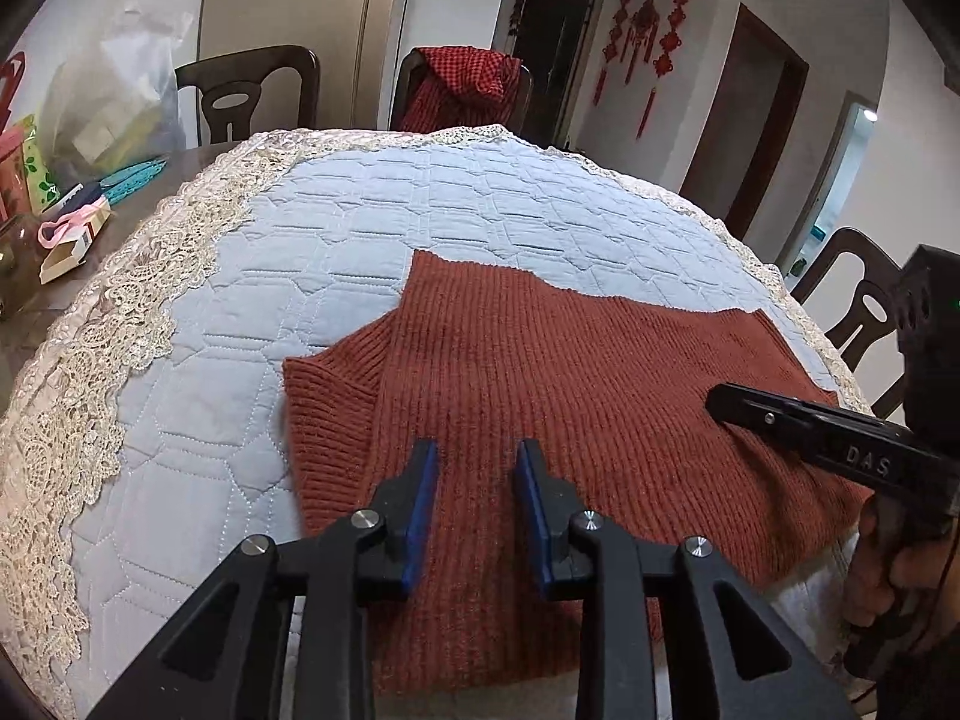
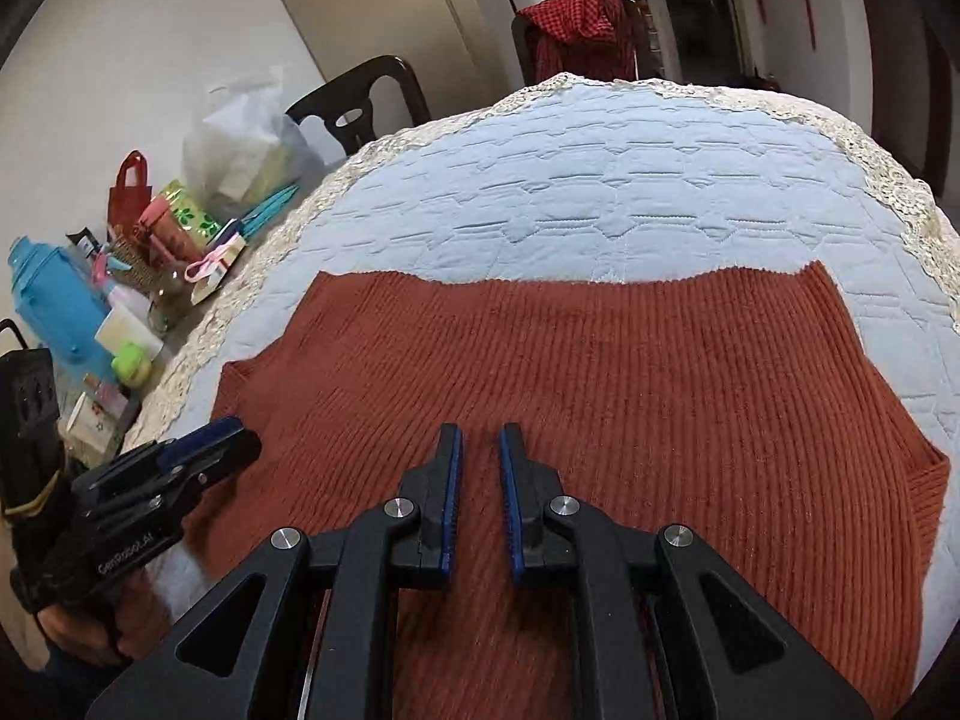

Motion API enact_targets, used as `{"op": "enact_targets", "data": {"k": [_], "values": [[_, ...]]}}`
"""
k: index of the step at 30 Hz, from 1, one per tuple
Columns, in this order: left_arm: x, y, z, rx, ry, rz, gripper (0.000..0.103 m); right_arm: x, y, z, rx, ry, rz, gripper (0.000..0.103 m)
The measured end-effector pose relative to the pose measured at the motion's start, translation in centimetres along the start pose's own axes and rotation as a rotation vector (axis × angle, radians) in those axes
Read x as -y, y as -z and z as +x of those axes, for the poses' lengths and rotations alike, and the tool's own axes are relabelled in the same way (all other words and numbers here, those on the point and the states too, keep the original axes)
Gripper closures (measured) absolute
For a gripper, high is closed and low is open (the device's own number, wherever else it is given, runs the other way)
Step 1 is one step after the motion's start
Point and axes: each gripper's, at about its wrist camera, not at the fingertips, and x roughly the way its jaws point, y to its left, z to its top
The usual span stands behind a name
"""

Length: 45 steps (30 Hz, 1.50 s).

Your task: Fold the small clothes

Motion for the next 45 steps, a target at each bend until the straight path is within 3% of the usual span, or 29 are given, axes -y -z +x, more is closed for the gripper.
{"op": "enact_targets", "data": {"k": [11,22,30,40,45], "values": [[0.4,0.3,0.0,0.007,-0.015,0.009,0.073,-2.7,4.5,-3.0,0.014,-0.003,-0.107,0.090],[-0.4,0.0,-1.7,0.027,-0.053,-0.011,0.072,-3.0,5.9,-3.9,0.005,-0.006,-0.103,0.090],[-2.4,0.3,-2.5,0.033,-0.101,-0.051,0.064,-2.5,6.6,-4.0,-0.002,-0.026,-0.092,0.090],[-4.9,1.3,-1.7,-0.005,-0.002,-0.180,0.053,-2.5,5.6,-4.6,0.027,-0.046,-0.076,0.090],[-5.2,0.9,-0.9,-0.007,0.046,-0.219,0.047,-2.0,4.3,-2.8,0.021,-0.037,-0.058,0.090]]}}
